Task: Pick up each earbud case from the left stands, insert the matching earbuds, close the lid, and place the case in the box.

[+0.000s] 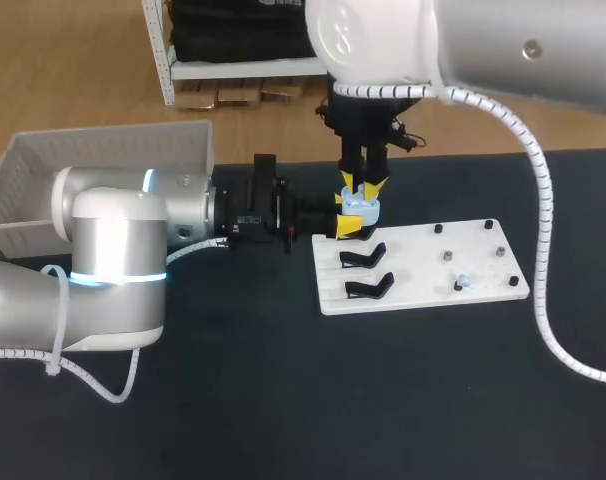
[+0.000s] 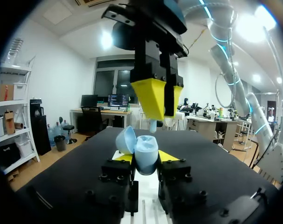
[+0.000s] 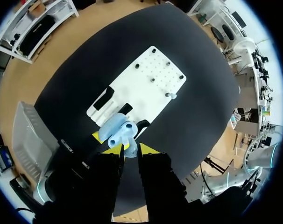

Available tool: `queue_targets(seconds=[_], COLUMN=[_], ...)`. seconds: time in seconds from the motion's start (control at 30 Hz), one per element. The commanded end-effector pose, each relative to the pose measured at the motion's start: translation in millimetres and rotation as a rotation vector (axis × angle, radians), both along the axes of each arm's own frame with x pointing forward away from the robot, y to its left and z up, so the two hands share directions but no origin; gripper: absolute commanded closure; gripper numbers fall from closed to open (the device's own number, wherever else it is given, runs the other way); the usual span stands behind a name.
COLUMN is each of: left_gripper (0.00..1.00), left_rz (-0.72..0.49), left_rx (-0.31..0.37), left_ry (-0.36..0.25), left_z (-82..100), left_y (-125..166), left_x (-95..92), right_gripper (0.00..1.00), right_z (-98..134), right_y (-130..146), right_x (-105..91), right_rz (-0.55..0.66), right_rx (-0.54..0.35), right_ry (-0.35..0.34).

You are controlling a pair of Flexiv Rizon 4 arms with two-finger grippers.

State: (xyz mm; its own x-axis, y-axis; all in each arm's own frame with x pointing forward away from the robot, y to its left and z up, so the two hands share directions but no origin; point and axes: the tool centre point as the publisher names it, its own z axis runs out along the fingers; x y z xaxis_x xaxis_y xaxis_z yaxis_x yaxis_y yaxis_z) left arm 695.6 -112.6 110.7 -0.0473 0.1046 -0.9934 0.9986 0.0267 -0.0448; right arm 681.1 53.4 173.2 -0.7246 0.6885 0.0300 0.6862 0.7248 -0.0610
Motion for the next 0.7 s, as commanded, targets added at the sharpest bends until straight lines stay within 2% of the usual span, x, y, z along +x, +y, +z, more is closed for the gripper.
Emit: queue_targets(seconds=[0.03,0.7], left_gripper=[1.0,1.0], left_rz=[-0.002,-0.002], left_rx=[-0.002,-0.002], left_ry=[0.0,0.0], left_z=[-0.7,-0.7], left_y=[0.0,0.0], left_x=[1.0,1.0], right_gripper=[1.0,1.0], right_z=[-1.6,-10.5], right_y=[1.7,-5.4], right_x=[5.0,10.4], right_rz=[-0.005,-0.034], right_rx=[-0.007,-0.015], right_ry=[0.012,0.032])
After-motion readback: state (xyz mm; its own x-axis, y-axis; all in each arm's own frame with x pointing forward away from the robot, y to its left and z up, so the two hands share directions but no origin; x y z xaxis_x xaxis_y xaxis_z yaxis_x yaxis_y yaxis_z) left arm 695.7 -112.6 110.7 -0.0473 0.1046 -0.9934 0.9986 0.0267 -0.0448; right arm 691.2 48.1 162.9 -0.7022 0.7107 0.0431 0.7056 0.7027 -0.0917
